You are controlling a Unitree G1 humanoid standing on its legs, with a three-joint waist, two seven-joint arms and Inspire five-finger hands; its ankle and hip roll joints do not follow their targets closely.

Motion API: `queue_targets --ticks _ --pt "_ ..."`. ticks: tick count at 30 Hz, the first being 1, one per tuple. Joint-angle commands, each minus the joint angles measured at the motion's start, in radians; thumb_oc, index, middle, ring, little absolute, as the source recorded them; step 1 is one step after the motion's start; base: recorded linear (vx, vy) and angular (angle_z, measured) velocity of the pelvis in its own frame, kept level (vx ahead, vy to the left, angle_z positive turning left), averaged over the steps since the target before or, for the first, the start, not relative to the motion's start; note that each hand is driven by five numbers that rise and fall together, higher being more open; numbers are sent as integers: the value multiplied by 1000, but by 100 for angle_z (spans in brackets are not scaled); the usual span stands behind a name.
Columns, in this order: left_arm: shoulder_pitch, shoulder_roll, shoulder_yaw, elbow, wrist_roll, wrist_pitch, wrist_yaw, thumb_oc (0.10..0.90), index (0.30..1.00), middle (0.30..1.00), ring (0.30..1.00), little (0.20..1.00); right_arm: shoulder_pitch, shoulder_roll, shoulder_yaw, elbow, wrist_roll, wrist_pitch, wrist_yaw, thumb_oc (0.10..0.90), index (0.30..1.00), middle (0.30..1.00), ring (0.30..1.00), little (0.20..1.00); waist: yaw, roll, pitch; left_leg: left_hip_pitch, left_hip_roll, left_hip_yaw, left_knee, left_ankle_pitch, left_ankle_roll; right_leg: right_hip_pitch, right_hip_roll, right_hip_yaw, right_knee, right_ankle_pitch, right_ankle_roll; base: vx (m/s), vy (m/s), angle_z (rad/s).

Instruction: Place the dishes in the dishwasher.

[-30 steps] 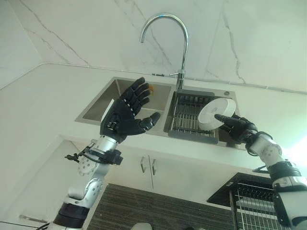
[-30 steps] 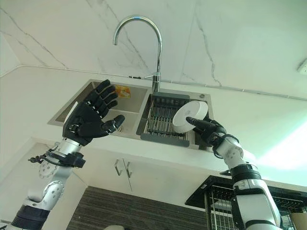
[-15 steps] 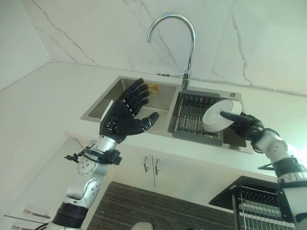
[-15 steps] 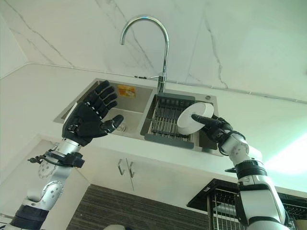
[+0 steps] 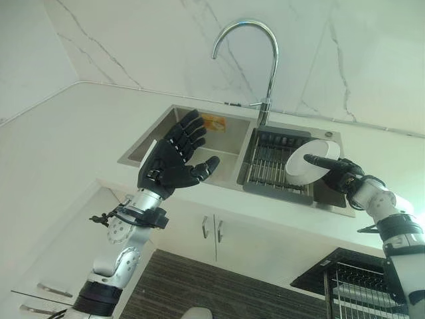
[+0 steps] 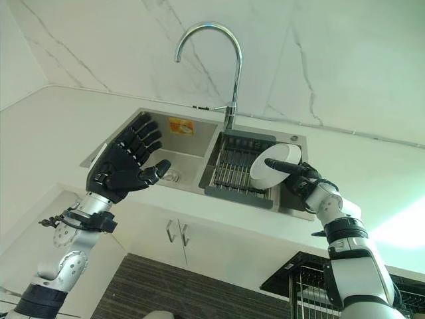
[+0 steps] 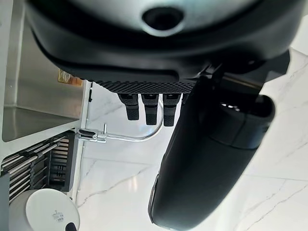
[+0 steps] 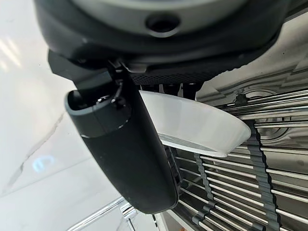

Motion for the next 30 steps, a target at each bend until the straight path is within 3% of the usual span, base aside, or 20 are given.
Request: queue_targets --ticks 1,2,4,7,17,20,21,23,26,30 --pt "-57 51 -11 -87 -44 -68 -21 800 900 900 900 900 -175 -22 14 22 72 -121 1 478 418 418 418 418 9 -32 -76 14 -1 15 53 -131 -31 106 11 13 -33 -115 61 -4 14 12" --pt "-58 52 -11 -86 -49 -67 -24 800 900 900 900 900 -173 -16 13 24 65 -113 6 400 300 300 300 300 10 -31 -75 14 -2 14 53 -132 -31 107 11 13 -33 -116 61 -6 17 11" --pt "-61 49 -14 -88 -47 -63 -24 800 900 900 900 900 -167 -4 28 36 41 -96 22 400 300 300 300 300 14 -32 -75 13 -2 13 53 -131 -31 107 8 9 -33 -115 63 -16 26 5" --pt "-69 47 -22 -78 -49 -69 -13 800 900 900 900 900 -167 19 2 62 88 -183 -61 400 300 300 300 300 17 -28 -74 17 -2 13 53 -133 -30 109 5 7 -33 -114 65 -24 36 -1" --pt "-60 31 -31 -86 -39 -86 1 800 900 900 900 900 -147 44 -22 -7 -9 -340 -166 400 300 300 300 300 20 -20 -69 17 -9 4 53 -134 -23 107 3 11 -33 -111 66 -18 28 1" --pt "-37 30 -15 -98 -44 -84 -15 800 900 900 900 900 -121 37 -38 -90 -98 -394 -180 400 300 300 300 300 15 -19 -67 18 -17 1 53 -137 -19 103 2 21 -33 -108 71 -11 54 1" --pt "-28 24 -14 -107 -40 -82 -21 800 900 900 900 900 -105 29 -39 -131 -182 -416 -210 400 300 300 300 300 9 -18 -66 17 -18 4 53 -138 -18 99 0 26 -33 -105 74 -10 74 -6" --pt "-15 16 -13 -123 -30 -80 -21 800 900 900 900 900 -72 27 -38 -235 -221 -442 -242 400 300 300 300 300 -4 -17 -62 17 -19 11 53 -140 -14 92 0 35 -33 -99 79 -5 82 -18" --pt "11 -3 -4 -145 -8 -84 -32 800 900 900 900 900 64 86 -86 -526 -282 -489 -297 400 300 300 300 300 -46 -9 -49 13 -16 36 53 -143 -2 78 1 62 -33 -87 88 14 99 -24" --pt "58 -38 23 -164 41 -89 -67 800 900 900 900 900 330 185 -201 -840 -387 -547 -274 400 300 300 300 300 -114 -3 -34 10 -18 52 53 -149 12 52 6 108 -33 -67 106 60 120 -26"
